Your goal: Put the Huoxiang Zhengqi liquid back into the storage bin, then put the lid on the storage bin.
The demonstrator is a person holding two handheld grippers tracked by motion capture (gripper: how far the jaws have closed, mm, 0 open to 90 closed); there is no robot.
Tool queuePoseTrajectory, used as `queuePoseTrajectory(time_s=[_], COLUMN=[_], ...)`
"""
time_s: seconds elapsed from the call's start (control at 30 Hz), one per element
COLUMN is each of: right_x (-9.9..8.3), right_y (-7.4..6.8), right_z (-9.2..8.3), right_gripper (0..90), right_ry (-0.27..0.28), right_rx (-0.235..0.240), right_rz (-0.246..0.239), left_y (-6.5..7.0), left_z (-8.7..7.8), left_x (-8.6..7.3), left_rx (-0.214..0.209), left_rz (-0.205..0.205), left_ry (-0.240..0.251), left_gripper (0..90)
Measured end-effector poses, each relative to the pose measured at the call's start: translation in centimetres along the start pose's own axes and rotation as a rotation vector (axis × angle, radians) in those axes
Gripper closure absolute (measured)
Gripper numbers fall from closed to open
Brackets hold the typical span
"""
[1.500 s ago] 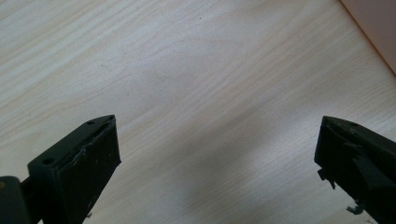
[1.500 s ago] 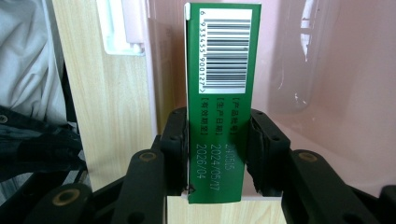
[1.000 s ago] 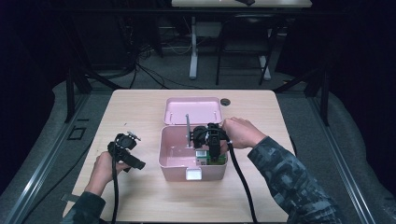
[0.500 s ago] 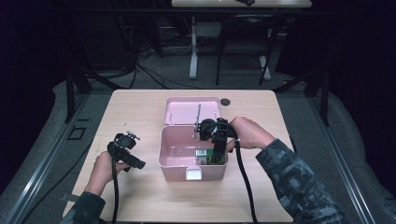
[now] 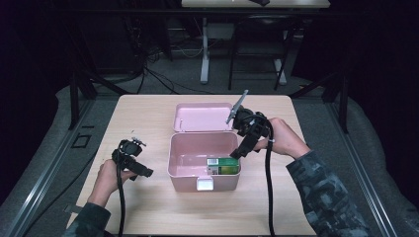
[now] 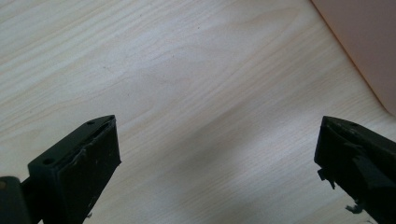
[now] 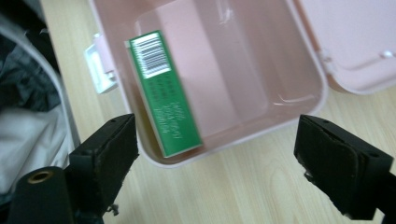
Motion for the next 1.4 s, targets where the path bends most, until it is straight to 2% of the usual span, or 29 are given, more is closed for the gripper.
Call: queuePoseTrajectory(time_s=[0.07, 0.13, 0.4, 0.53, 0.77, 1.0, 1.17, 1.4], right_x=[-0.3, -0.6, -1.7, -1.9, -1.9, -1.6, -1.1, 0.0], right_y=[0.7, 1.4, 4.0, 4.9, 6.0, 6.6, 7.1, 7.5], right_z=[-0.3, -0.3, -0.1, 0.0, 0.4, 0.9, 1.0, 1.0], right_gripper=[14.5, 14.0, 7.7, 8.5, 10.4, 9.4, 9.4, 9.9], right_ry=[0.052, 0.074, 0.149, 0.174, 0.195, 0.183, 0.189, 0.191], right_rx=[-0.015, -0.038, -0.048, -0.062, -0.081, -0.106, -0.107, -0.121], right_rz=[0.050, 0.095, 0.200, 0.240, 0.278, 0.297, 0.310, 0.308], left_y=[0.1, 0.2, 0.2, 0.2, 0.3, 0.7, 0.9, 0.8], left_z=[-0.1, -0.3, -1.1, -1.8, -2.5, -3.0, -3.9, -5.1], left_x=[0.1, 0.2, 0.6, 0.9, 1.5, 2.1, 2.7, 3.5], left_rx=[0.000, -0.001, 0.003, 0.002, -0.002, -0.012, -0.004, -0.012], left_rz=[0.004, 0.009, 0.011, 0.012, 0.032, 0.038, 0.051, 0.034], left_ry=[0.000, 0.001, 0.020, 0.039, 0.058, 0.076, 0.108, 0.168], left_gripper=[0.2, 0.3, 0.2, 0.2, 0.2, 0.2, 0.2, 0.1])
Point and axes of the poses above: each handheld gripper's, and its own axes: z roughly forward along the jaws, x roughly out of its top, y roughly to its right, the point moved 3 cm from there along z, roughly forward along the jaws, and after that the axes turned 9 degrees about z, right-handed, at the moved point
